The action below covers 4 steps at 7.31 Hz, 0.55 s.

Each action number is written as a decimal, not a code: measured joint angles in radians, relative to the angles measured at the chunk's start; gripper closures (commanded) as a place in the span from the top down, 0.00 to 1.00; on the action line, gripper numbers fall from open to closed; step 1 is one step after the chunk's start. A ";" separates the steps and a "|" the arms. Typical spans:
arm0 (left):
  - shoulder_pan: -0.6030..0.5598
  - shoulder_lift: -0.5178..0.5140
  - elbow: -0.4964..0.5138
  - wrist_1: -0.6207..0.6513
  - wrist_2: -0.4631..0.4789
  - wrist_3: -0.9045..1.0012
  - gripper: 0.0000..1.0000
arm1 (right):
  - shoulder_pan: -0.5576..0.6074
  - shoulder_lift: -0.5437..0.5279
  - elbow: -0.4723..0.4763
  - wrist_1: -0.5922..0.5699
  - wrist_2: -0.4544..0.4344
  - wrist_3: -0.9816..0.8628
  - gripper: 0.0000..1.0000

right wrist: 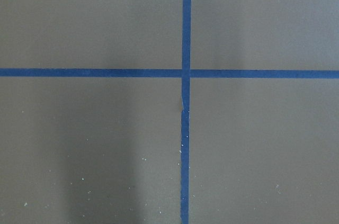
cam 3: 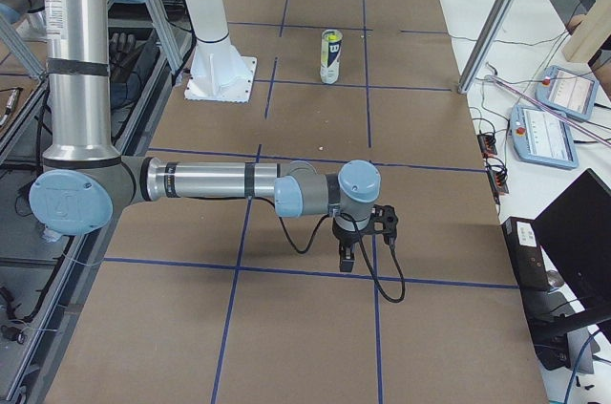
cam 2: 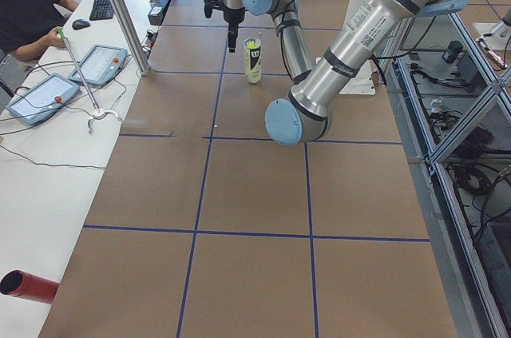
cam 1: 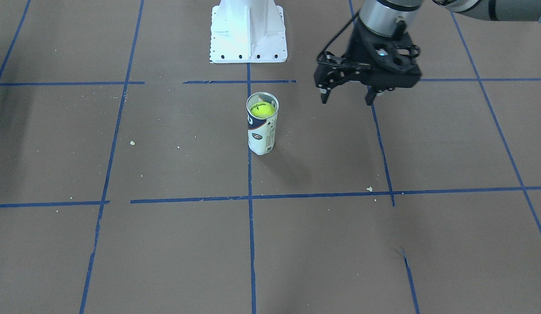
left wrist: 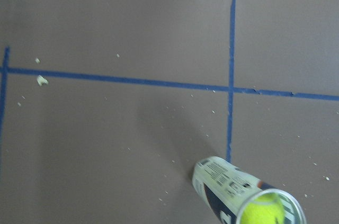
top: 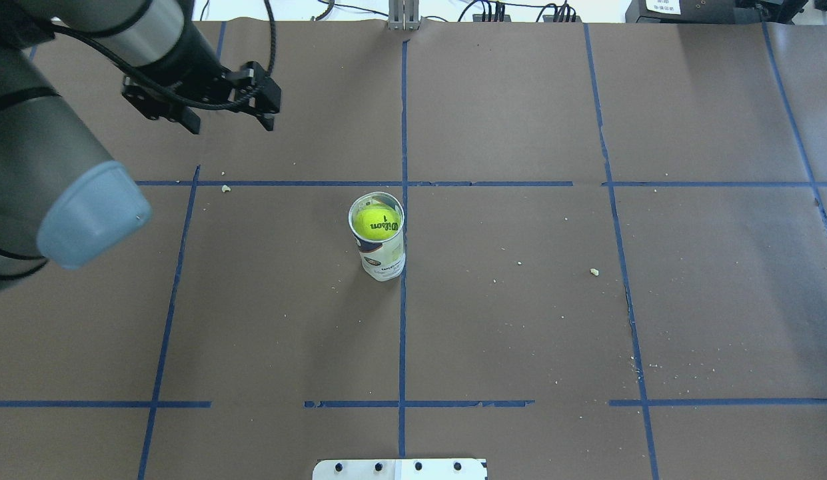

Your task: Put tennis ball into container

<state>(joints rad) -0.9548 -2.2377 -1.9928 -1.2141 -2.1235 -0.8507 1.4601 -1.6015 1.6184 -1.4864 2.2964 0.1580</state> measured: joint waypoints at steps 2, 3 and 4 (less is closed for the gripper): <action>-0.216 0.164 0.029 -0.016 -0.079 0.364 1.00 | 0.000 0.000 0.000 0.000 0.000 0.000 1.00; -0.325 0.258 0.072 -0.046 -0.103 0.540 1.00 | 0.000 0.000 0.000 0.000 0.000 0.000 1.00; -0.419 0.345 0.130 -0.090 -0.114 0.682 1.00 | 0.000 0.000 0.000 0.000 0.000 0.000 1.00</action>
<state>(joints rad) -1.3734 -1.8930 -1.8626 -1.3038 -2.2372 -0.1691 1.4604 -1.6015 1.6183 -1.4864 2.2963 0.1580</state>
